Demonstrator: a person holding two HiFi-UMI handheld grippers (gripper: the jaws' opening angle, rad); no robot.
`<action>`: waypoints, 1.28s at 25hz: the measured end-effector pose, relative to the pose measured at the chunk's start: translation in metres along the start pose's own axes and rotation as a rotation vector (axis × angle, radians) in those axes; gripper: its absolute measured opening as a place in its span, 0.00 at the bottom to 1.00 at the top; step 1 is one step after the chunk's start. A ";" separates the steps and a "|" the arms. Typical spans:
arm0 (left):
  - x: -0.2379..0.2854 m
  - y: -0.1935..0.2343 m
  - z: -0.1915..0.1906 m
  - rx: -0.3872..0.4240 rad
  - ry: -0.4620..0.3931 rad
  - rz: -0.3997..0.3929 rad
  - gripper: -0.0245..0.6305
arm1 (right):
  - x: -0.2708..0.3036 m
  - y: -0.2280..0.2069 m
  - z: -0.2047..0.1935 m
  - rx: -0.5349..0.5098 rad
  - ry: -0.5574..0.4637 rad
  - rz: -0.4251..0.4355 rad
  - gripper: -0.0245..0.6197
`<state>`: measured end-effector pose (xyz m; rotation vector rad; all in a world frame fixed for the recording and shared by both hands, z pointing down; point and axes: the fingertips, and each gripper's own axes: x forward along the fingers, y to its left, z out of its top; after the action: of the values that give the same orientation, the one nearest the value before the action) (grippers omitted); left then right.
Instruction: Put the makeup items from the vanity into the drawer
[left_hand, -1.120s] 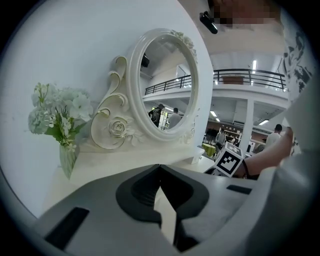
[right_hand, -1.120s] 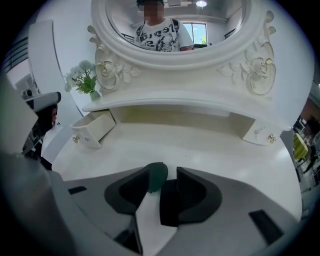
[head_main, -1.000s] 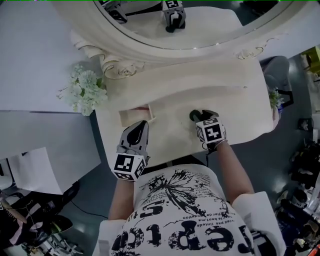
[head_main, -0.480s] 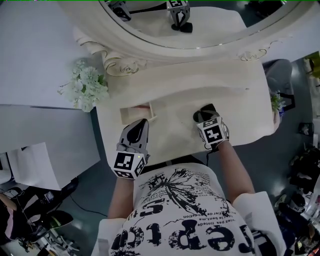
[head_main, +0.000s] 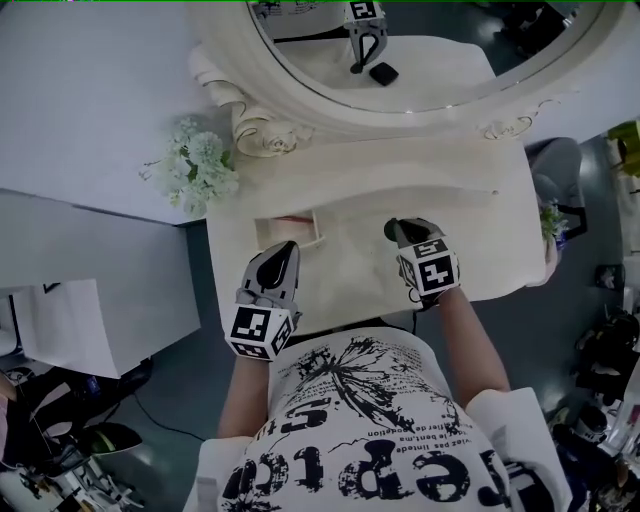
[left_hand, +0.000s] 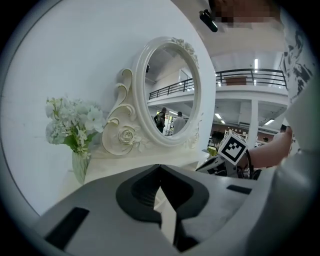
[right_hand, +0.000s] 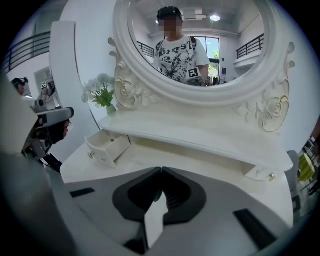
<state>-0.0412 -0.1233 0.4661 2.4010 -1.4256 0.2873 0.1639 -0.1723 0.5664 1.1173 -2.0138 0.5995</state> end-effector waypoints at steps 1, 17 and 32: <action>-0.004 0.003 0.002 0.000 -0.007 0.008 0.07 | -0.001 0.006 0.008 -0.009 -0.014 0.008 0.08; -0.092 0.089 0.003 -0.044 -0.074 0.230 0.07 | 0.045 0.164 0.098 -0.219 -0.086 0.247 0.08; -0.123 0.124 -0.014 -0.080 -0.051 0.304 0.07 | 0.077 0.215 0.096 -0.227 -0.021 0.320 0.14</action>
<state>-0.2091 -0.0726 0.4601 2.1391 -1.7909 0.2377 -0.0835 -0.1680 0.5592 0.6754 -2.2335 0.5021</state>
